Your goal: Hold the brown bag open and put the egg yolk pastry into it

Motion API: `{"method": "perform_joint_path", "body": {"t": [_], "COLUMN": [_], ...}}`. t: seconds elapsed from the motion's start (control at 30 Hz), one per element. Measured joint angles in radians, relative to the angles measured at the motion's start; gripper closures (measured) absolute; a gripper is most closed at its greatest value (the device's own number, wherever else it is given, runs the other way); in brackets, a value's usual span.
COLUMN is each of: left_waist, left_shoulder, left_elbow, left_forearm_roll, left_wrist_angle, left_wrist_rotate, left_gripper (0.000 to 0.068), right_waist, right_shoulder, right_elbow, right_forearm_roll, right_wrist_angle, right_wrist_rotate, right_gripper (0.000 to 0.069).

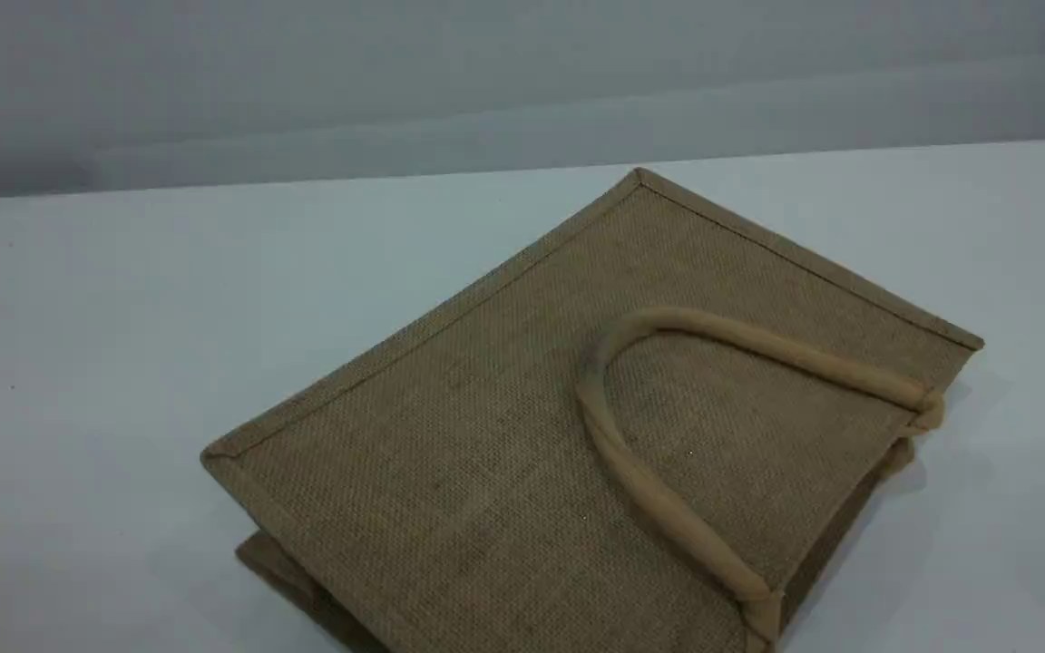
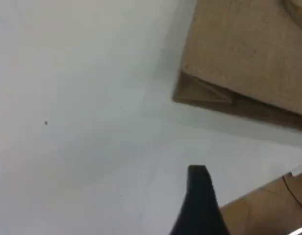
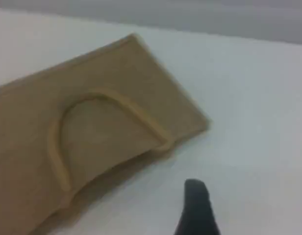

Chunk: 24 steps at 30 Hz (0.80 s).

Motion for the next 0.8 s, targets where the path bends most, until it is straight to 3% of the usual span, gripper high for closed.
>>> {"method": "perform_joint_path", "body": {"t": [0.1, 0.37, 0.5, 0.57, 0.8], "left_waist": [0.06, 0.323, 0.417, 0.439, 0.438], "left_shoulder": [-0.001, -0.027, -0.098, -0.138, -0.243], "left_elbow": [0.0, 0.0, 0.0, 0.0, 0.0], "left_forearm_roll": [0.0, 0.0, 0.0, 0.003, 0.003], "left_wrist_angle": [0.0, -0.001, 0.0, 0.001, 0.001], "left_wrist_rotate": [0.0, 0.001, 0.001, 0.001, 0.001], "left_gripper": [0.0214, 0.0214, 0.0214, 0.0214, 0.0214], "right_waist": [-0.041, -0.04, -0.04, -0.04, -0.04], "right_shoulder": [-0.002, 0.0, 0.0, 0.0, 0.0], "right_elbow": [0.0, 0.0, -0.001, -0.001, -0.001], "right_forearm_roll": [0.0, 0.0, 0.0, 0.0, 0.001], "right_wrist_angle": [0.003, 0.003, 0.003, 0.003, 0.003], "right_wrist_rotate": [0.0, 0.0, 0.0, 0.0, 0.0], "right_gripper": [0.025, 0.025, 0.025, 0.025, 0.025]}}
